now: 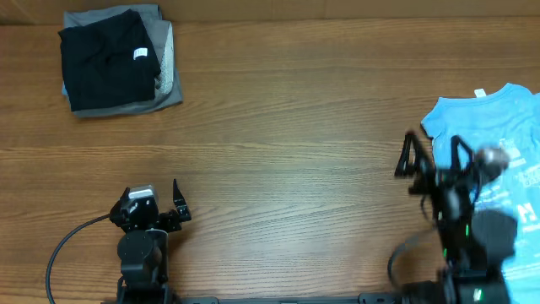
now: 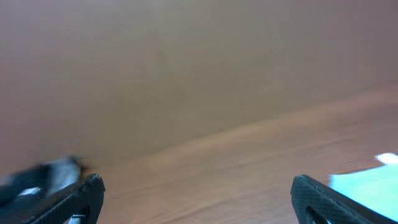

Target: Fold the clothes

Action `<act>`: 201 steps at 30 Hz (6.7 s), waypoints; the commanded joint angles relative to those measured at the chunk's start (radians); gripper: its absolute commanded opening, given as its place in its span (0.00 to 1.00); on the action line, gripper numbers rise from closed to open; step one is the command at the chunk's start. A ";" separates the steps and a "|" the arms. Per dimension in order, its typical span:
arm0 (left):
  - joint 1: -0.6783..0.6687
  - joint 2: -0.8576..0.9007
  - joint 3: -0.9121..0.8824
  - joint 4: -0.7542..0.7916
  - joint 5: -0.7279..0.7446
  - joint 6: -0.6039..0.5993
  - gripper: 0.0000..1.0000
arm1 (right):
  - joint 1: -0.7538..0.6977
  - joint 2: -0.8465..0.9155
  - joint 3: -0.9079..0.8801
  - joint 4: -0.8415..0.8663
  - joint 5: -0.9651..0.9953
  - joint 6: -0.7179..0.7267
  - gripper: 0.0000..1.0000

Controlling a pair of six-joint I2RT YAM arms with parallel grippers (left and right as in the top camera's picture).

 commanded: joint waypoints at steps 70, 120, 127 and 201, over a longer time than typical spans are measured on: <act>0.001 0.002 -0.003 0.002 -0.013 0.022 1.00 | -0.322 1.384 0.750 -0.413 -0.014 -0.229 0.04; 0.001 0.002 -0.003 0.002 -0.013 0.022 1.00 | 0.843 1.369 0.863 0.090 -0.358 0.290 0.17; 0.001 0.002 -0.003 0.002 -0.013 0.022 1.00 | 0.666 1.347 1.081 -0.319 -0.345 0.153 0.88; 0.001 0.002 -0.003 0.002 -0.013 0.022 1.00 | -0.444 1.492 0.614 -0.484 0.069 0.047 0.07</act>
